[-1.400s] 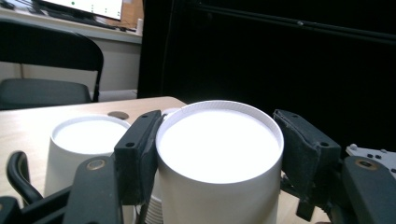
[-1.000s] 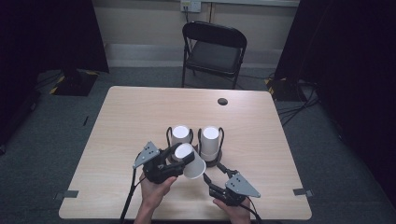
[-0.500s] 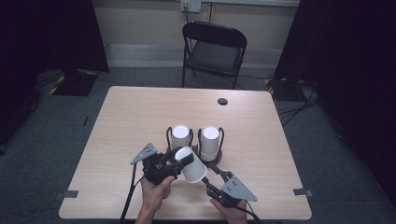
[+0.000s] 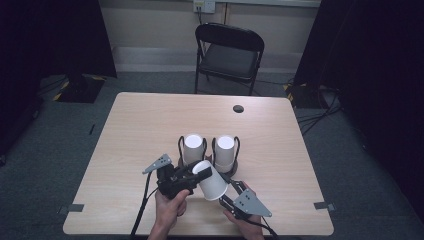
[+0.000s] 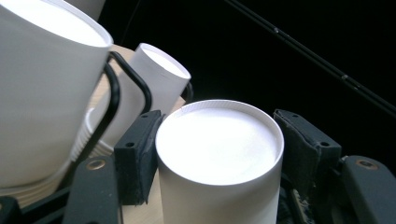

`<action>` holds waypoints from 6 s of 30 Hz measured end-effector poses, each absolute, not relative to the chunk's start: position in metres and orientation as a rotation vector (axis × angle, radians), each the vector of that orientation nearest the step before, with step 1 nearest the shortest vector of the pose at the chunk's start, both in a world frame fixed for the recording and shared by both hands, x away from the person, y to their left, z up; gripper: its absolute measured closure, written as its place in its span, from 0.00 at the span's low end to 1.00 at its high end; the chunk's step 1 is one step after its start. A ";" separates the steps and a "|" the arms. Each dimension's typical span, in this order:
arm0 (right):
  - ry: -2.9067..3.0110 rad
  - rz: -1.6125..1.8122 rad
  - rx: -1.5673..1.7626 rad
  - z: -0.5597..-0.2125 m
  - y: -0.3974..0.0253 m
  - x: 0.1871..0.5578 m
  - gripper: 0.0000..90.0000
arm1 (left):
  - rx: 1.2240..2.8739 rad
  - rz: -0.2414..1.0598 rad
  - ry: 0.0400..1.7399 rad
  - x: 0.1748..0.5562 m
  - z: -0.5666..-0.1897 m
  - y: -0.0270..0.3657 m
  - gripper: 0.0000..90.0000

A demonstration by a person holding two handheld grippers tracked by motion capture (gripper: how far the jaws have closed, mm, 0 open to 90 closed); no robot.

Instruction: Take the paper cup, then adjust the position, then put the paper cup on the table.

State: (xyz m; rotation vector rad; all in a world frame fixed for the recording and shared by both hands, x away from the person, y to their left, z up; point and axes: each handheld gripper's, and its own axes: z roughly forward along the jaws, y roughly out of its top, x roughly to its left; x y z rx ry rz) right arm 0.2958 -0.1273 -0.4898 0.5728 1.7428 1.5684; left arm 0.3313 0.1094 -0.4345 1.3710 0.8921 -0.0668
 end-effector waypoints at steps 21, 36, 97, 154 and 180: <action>1.686 1.604 0.563 -0.488 -0.130 0.295 0.87 | 1.398 -0.036 0.853 0.331 -0.430 0.105 0.36; 1.743 1.602 0.599 -0.486 -0.134 0.294 0.90 | 1.422 0.035 0.846 0.331 -0.431 0.107 0.35; 2.136 1.405 0.923 -0.461 -0.158 0.315 0.98 | 1.619 0.546 0.716 0.320 -0.449 0.133 0.22; 2.595 1.173 0.944 -0.432 -0.152 0.344 0.98 | 1.938 0.534 0.343 0.299 -0.467 0.095 0.17; 2.680 1.155 0.929 -0.435 -0.136 0.349 0.99 | 2.019 0.631 0.254 0.293 -0.475 0.064 0.09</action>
